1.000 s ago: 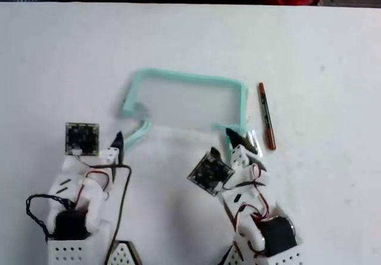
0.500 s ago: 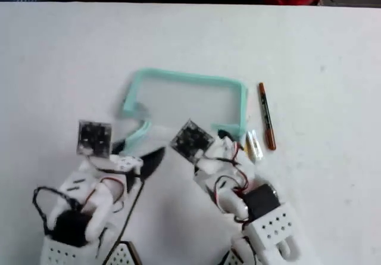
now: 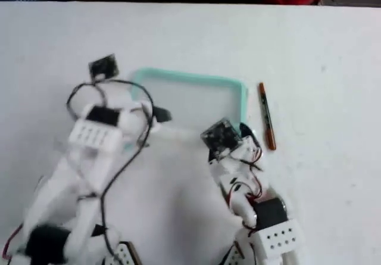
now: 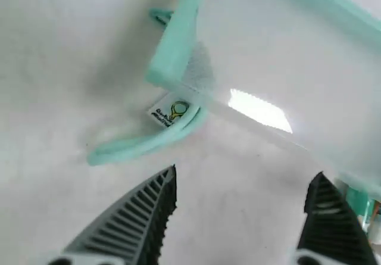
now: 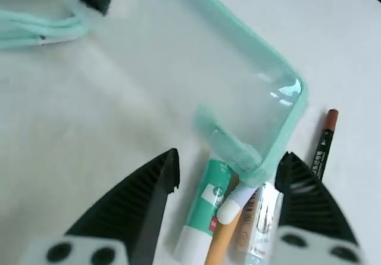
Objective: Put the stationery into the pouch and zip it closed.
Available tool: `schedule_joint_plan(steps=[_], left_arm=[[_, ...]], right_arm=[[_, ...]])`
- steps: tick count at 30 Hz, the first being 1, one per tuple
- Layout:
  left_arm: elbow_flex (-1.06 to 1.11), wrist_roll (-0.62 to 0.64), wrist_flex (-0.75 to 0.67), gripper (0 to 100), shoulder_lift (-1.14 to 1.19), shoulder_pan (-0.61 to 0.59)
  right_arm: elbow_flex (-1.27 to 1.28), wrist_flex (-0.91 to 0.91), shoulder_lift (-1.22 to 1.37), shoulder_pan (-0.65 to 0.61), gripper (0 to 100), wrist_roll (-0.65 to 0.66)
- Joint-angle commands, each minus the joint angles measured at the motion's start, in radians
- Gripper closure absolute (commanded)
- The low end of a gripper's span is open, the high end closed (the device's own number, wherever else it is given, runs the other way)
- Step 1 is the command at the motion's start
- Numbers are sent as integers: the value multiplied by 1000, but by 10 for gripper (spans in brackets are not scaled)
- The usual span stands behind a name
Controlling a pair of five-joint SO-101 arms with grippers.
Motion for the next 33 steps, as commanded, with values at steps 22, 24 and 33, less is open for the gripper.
schedule_joint_plan(steps=[22, 24, 33], left_arm=[[-203, 351, -198, 665, 306, 101], [-210, 353, -203, 665, 275, 110], [-196, 394, -322, 713, 410, 110]], right_arm=[[34, -19, -50, -36, 731, -18], [34, -19, -50, -36, 731, -17], [34, -19, -50, -36, 731, -17]])
